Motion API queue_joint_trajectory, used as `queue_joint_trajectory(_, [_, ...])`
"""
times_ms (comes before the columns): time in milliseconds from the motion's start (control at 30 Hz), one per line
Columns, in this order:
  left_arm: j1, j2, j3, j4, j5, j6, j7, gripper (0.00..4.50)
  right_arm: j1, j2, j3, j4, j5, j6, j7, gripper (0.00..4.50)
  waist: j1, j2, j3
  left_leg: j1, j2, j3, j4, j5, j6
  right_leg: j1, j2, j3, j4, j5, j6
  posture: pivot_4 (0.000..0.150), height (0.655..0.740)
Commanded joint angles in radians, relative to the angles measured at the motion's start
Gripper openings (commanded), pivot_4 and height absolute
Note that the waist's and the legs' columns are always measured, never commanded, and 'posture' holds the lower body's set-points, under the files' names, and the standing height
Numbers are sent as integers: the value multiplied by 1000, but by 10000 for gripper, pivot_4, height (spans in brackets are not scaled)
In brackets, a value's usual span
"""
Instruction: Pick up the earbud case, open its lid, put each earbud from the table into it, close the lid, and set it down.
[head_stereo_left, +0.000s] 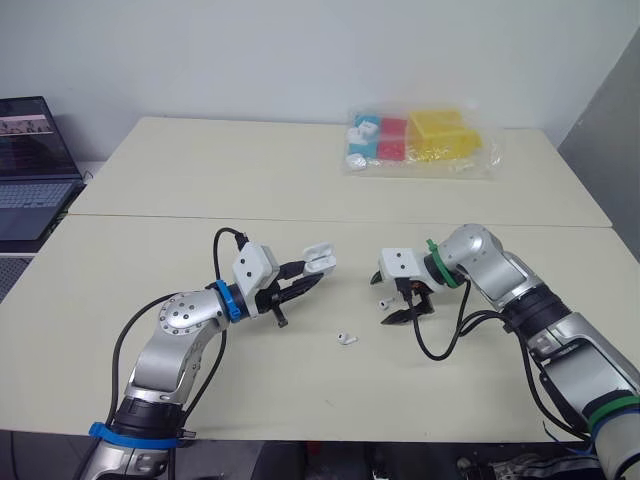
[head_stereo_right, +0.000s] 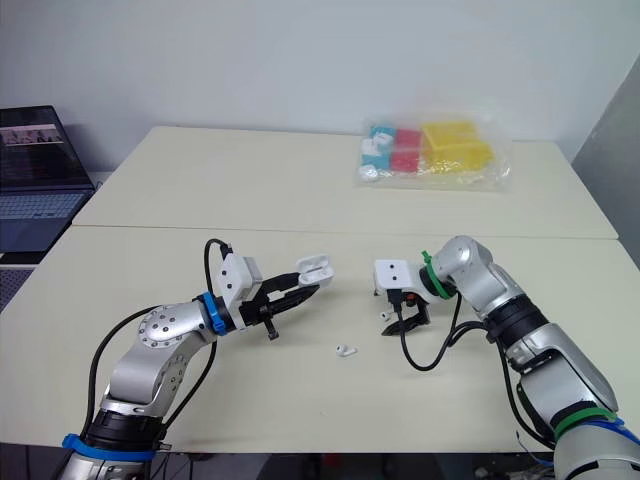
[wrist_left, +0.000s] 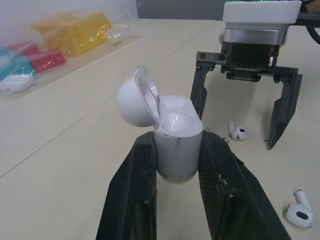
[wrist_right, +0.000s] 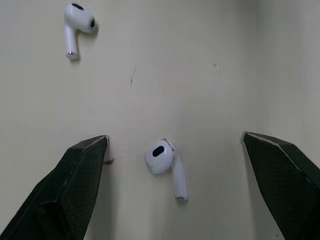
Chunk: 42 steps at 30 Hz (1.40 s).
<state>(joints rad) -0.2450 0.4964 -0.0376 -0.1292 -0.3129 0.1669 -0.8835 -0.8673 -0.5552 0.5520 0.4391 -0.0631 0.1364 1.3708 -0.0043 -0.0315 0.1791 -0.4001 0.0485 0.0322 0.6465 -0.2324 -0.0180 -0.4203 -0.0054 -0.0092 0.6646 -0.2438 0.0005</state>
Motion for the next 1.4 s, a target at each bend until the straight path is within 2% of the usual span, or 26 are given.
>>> queue_joint_trajectory(33, [0,-2,1,-47,-7,-13,5,7579,-5,-9,-13,3,-27,-11,16,32390,0,0,0,0,0,0,0,0,0,0,0,0,0,0,0,1500,7400])
queue_joint_trajectory(233, [-5,-2,-3,-42,-6,-12,1,7579,12,-16,-27,-30,-25,3,30,10400,0,0,0,1,0,0,0,0,0,0,0,0,1,-1,1,1500,7400])
queue_joint_trajectory(300, [-10,-2,-5,-39,-6,-11,0,7579,20,-22,-33,-53,-21,13,35,4876,1,0,0,1,0,0,0,0,0,0,0,0,1,0,1,1500,7400])
queue_joint_trajectory(567, [-29,-10,-16,-32,-11,-6,0,7579,192,-226,-157,-372,39,122,51,4826,10,0,0,-1,-1,0,0,0,0,0,-2,0,-1,-1,1,1500,7400])
queue_joint_trajectory(700, [-38,-16,-20,-41,-19,6,-2,7579,378,-408,-261,-517,73,148,66,4826,13,0,0,-1,-1,0,0,0,0,1,-2,0,-1,-1,2,1500,7400])
queue_joint_trajectory(800, [-42,-10,-21,-37,-20,7,-12,7579,478,-501,-307,-544,73,134,56,4826,12,0,0,0,-1,0,0,0,0,1,-2,0,-1,-1,2,1500,7400])
queue_joint_trajectory(933, [-51,-6,-19,-27,-19,8,-21,7579,522,-545,-308,-520,47,90,51,4826,-5,0,0,3,-1,1,0,0,0,1,-1,1,0,0,2,1500,7400])
queue_joint_trajectory(1233, [-42,-3,-16,-36,-17,15,-25,7579,506,-512,-289,-432,12,51,21,4826,-6,-1,0,3,0,1,0,0,0,2,1,1,-1,0,2,1500,7400])
queue_joint_trajectory(1400, [-23,0,-14,-57,-20,25,-20,7579,508,-513,-310,-420,22,11,7,21280,-4,-1,-1,3,-1,1,1,0,0,2,1,1,0,0,2,1500,7400])
